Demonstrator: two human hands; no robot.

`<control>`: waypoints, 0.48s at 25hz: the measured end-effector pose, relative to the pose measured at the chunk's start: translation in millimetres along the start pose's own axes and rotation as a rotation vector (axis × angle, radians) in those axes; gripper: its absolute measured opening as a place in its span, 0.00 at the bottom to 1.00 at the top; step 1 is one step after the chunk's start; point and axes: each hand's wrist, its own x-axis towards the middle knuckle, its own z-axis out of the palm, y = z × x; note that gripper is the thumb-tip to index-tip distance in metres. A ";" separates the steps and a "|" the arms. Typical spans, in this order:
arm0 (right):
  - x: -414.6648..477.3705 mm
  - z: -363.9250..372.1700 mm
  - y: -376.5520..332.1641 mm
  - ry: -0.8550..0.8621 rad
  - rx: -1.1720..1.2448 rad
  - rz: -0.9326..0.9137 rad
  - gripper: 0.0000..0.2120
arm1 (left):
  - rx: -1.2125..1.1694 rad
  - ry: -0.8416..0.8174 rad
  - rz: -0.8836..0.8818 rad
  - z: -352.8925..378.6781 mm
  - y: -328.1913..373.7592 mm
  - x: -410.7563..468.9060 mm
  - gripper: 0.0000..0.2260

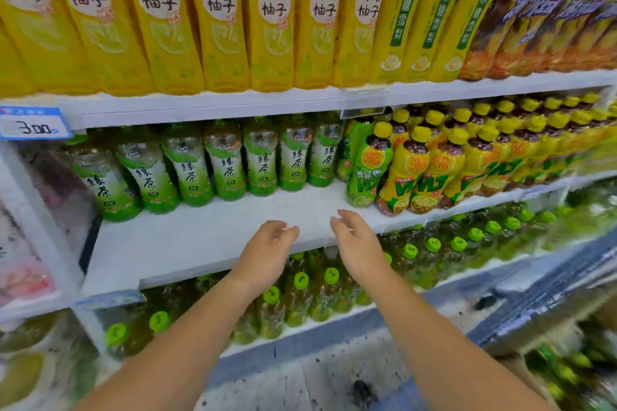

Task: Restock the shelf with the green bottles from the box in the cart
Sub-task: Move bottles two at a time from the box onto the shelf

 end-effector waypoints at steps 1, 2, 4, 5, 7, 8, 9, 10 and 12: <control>-13.4 -9.2 -5.8 -0.014 0.004 0.035 0.22 | 0.012 -0.011 -0.026 -5.1 5.9 -12.6 0.20; -30.3 -18.4 -9.7 -0.033 0.011 0.073 0.23 | 0.018 -0.040 -0.054 -9.8 12.5 -29.5 0.20; -63.4 -38.6 -20.9 -0.068 0.013 0.156 0.24 | 0.019 -0.082 -0.107 -21.1 30.6 -62.9 0.19; -79.3 -48.8 -28.5 -0.076 0.008 0.201 0.25 | 0.005 -0.087 -0.125 -27.6 40.7 -78.0 0.18; -115.2 -64.3 -38.9 -0.093 0.020 0.251 0.25 | -0.004 -0.110 -0.147 -37.2 58.4 -109.3 0.16; -133.1 -73.9 -47.4 -0.091 0.031 0.268 0.25 | 0.009 -0.136 -0.150 -42.5 71.8 -124.0 0.16; -151.3 -83.6 -55.6 -0.082 0.035 0.301 0.25 | 0.014 -0.158 -0.160 -46.9 81.6 -137.8 0.17; -170.0 -91.7 -62.6 -0.072 0.031 0.338 0.25 | 0.021 -0.171 -0.176 -50.7 89.6 -152.4 0.18; -206.8 -106.9 -72.1 -0.048 0.044 0.375 0.26 | 0.070 -0.230 -0.192 -52.6 100.4 -180.5 0.19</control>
